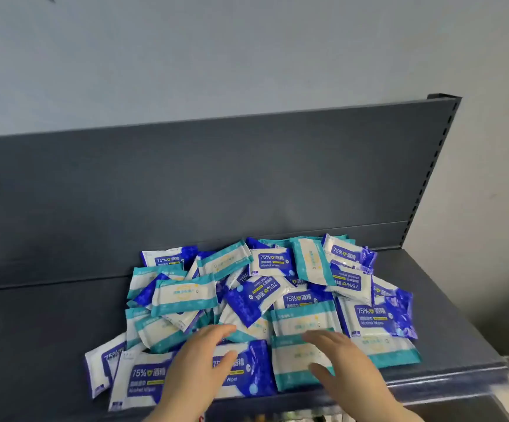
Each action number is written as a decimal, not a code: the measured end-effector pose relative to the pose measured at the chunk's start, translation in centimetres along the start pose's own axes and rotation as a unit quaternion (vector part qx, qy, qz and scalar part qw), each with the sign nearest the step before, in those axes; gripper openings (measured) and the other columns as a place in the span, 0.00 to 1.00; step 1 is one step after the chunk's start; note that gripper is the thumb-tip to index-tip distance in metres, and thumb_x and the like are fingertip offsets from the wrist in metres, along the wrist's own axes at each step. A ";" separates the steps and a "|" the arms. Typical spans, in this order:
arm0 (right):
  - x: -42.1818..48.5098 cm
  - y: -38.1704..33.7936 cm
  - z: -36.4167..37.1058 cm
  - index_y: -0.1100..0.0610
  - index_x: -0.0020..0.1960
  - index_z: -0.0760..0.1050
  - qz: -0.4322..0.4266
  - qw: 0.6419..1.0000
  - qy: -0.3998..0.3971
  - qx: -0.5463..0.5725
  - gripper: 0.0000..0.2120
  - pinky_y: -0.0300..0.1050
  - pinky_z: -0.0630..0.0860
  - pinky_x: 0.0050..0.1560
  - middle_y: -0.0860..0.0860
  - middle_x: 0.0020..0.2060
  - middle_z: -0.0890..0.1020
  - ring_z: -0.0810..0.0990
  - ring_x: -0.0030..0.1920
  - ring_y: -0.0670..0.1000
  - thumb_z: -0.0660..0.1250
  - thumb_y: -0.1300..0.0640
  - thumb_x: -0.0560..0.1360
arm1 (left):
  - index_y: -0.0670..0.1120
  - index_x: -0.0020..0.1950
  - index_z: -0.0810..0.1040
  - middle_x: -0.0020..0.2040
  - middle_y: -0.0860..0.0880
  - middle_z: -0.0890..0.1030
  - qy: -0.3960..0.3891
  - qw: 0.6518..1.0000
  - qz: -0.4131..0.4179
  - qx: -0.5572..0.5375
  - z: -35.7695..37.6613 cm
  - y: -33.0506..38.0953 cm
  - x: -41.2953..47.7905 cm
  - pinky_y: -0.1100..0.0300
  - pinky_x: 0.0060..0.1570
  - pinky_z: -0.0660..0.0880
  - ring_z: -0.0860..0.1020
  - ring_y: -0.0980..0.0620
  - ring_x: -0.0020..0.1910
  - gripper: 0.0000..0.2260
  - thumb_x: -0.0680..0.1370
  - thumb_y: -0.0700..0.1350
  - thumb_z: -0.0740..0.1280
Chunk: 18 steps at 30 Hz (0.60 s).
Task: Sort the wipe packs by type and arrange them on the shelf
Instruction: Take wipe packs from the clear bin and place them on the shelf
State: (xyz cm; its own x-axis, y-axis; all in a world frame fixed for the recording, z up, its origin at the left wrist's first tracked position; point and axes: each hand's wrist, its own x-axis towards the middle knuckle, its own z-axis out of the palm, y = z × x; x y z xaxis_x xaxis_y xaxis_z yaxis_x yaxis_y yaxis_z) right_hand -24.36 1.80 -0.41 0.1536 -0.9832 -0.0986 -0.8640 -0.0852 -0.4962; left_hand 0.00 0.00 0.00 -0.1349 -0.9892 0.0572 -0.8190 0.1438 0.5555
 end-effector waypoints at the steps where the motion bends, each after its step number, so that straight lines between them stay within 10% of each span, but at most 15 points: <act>1: 1.0 0.7 0.0 0.42 0.74 0.58 -0.019 1.000 -0.001 -0.021 0.28 0.38 0.57 0.71 0.39 0.73 0.59 0.56 0.74 0.44 0.64 0.49 0.77 | 0.62 0.69 0.65 0.66 0.66 0.67 -0.032 0.999 0.001 0.030 0.5 0.3 0.6 0.66 0.62 0.68 0.66 0.66 0.65 0.22 0.77 0.54 0.66; 6: 5.2 2.6 0.2 0.44 0.76 0.38 -0.064 0.982 -0.069 -0.164 0.44 0.49 0.33 0.72 0.40 0.70 0.33 0.34 0.75 0.50 0.66 0.45 0.73 | 0.58 0.76 0.55 0.74 0.59 0.55 -0.098 0.982 -0.021 0.159 3.6 0.6 1.9 0.57 0.70 0.62 0.56 0.57 0.73 0.37 0.72 0.58 0.70; 9: 6.8 3.1 0.9 0.45 0.77 0.41 -0.062 0.977 -0.074 -0.190 0.44 0.51 0.34 0.73 0.45 0.76 0.49 0.45 0.76 0.51 0.66 0.47 0.71 | 0.60 0.72 0.59 0.69 0.58 0.61 -0.102 0.973 -0.051 0.198 4.3 0.7 2.1 0.57 0.67 0.62 0.60 0.55 0.70 0.33 0.71 0.59 0.70; 12: 8.1 3.3 0.8 0.51 0.70 0.68 -0.092 0.976 -0.025 -0.195 0.40 0.44 0.53 0.71 0.48 0.61 0.73 0.72 0.64 0.51 0.74 0.44 0.61 | 0.60 0.63 0.66 0.59 0.61 0.64 -0.118 0.967 -0.081 0.210 4.2 0.8 2.6 0.57 0.63 0.61 0.63 0.56 0.66 0.26 0.69 0.60 0.71; 18: 9.4 3.7 0.0 0.47 0.68 0.64 -0.088 0.974 -0.144 -0.151 0.25 0.42 0.61 0.65 0.45 0.65 0.68 0.67 0.67 0.47 0.65 0.43 0.73 | 0.54 0.44 0.68 0.51 0.60 0.69 -0.146 0.962 -0.075 0.218 3.1 2.0 4.4 0.60 0.56 0.61 0.67 0.57 0.57 0.15 0.71 0.60 0.69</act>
State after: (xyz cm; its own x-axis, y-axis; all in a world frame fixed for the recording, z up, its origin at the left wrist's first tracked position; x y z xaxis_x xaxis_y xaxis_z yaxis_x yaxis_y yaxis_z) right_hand -26.08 -7.78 -3.19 0.4034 -0.8664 -0.2944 -0.9069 -0.3357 -0.2546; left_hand -3.92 -4.02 -1.21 -0.0953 -0.9588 -0.2675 -0.9890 0.0605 0.1353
